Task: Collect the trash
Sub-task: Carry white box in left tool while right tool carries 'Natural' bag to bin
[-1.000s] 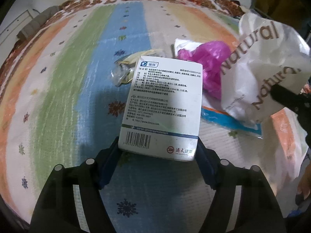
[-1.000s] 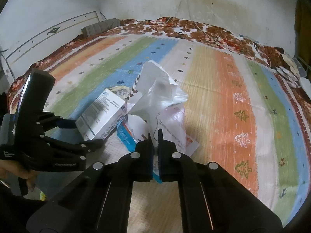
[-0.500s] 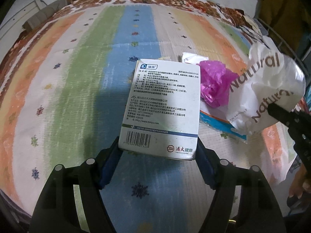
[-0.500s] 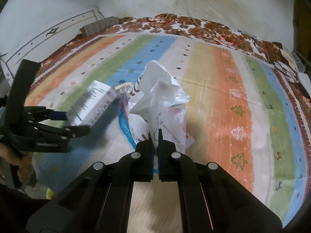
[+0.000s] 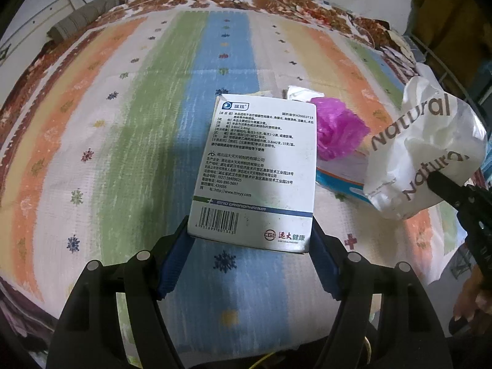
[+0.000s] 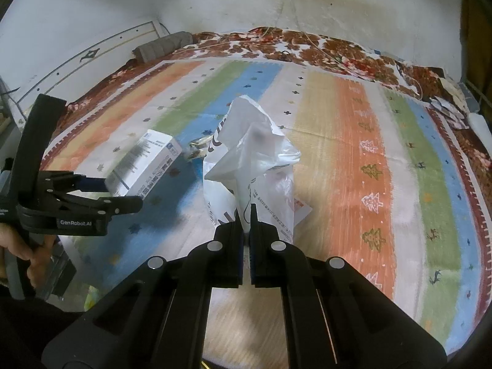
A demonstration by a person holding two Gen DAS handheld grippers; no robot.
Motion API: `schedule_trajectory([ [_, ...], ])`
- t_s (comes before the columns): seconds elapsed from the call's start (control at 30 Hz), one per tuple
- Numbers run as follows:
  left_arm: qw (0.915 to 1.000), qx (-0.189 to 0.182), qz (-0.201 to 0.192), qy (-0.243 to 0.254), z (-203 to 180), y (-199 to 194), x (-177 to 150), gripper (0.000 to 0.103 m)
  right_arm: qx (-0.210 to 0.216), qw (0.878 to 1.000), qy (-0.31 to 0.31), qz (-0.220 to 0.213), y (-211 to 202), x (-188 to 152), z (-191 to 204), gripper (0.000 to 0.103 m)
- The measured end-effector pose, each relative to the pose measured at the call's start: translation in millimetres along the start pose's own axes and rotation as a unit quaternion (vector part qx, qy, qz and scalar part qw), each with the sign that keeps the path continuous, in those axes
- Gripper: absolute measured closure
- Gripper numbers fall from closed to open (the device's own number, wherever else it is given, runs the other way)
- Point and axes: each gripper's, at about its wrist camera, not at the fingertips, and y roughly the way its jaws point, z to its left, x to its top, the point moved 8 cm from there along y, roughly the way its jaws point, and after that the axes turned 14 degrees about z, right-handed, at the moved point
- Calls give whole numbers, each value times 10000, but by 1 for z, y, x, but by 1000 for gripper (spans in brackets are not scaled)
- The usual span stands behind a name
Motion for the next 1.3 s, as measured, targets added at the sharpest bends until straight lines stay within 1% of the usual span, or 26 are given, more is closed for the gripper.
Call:
schedule_trajectory([
  [0.3,9996,-236,31,-150,-10,-29,-23,32,122,9999,27,-15,-24,-11,15,101],
  [0.53,9991,-351,85,-233,-13,-42,-41,32,218,9997,92,-59,-43,-23,24,101],
  [0.7,9980,-558,23,-295,-17,-55,-51,32,266,9996,112,-42,-55,-34,32,101],
  [1.07,9956,-877,-99,-320,-27,-78,-79,32,371,9988,282,179,-69,-66,41,101],
  [1.17,9949,-958,-139,-280,-32,-84,-88,32,339,9987,296,232,-72,-77,45,101],
  [1.3,9942,-1042,-172,-202,-41,-88,-101,32,404,9981,360,289,-76,-90,49,101],
])
